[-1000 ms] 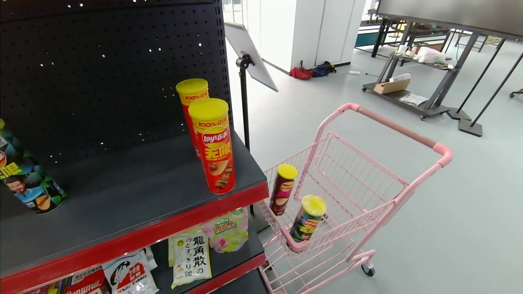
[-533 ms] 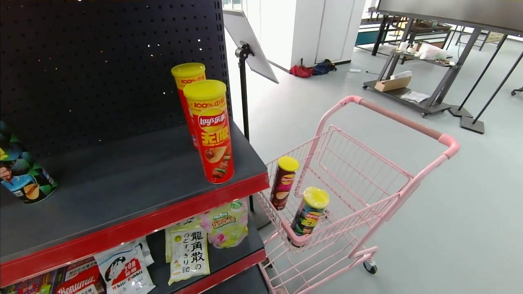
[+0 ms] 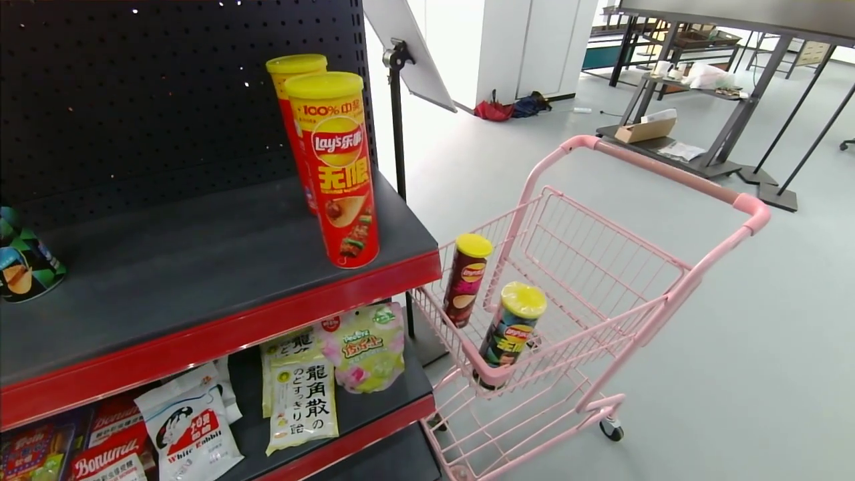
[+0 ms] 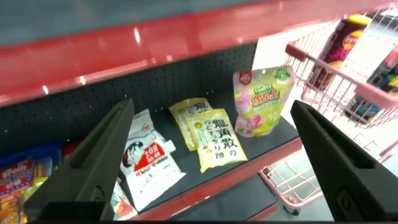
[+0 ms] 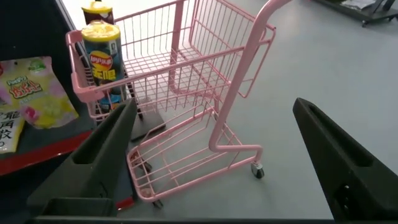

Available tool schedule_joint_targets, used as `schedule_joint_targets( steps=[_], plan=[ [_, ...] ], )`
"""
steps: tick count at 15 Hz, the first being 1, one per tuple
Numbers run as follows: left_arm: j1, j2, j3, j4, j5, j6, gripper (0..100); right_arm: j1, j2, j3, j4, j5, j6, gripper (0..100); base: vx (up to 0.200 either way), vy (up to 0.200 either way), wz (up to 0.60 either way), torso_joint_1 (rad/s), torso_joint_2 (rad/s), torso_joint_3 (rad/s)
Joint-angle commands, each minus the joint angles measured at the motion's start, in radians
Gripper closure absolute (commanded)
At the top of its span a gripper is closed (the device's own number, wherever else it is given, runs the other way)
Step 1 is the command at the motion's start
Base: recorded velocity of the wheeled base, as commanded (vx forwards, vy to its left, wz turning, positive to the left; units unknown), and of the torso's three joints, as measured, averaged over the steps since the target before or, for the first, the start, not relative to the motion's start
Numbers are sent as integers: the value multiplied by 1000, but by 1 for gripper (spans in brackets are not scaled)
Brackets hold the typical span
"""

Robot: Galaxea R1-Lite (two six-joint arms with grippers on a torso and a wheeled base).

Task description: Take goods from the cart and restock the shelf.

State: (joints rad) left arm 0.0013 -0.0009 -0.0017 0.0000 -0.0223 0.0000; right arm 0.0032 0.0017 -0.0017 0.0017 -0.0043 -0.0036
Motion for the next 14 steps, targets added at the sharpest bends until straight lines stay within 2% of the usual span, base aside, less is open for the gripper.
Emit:
schedule_joint_targets(
  steps=[1,8,14],
  plan=[
    [0,1,2,0,1,0,0,0,0,0,0,0,1,0,0,0,0,-178,554,364],
    [0,1,0,0,-1,2,0,0,0,0,0,0,-3,0,0,0,0,-151,505,360],
    [0,1,0,0,-1,2,0,-5,29,-3,1,12,-49,0,0,0,0,-14,73,55]
  ],
)
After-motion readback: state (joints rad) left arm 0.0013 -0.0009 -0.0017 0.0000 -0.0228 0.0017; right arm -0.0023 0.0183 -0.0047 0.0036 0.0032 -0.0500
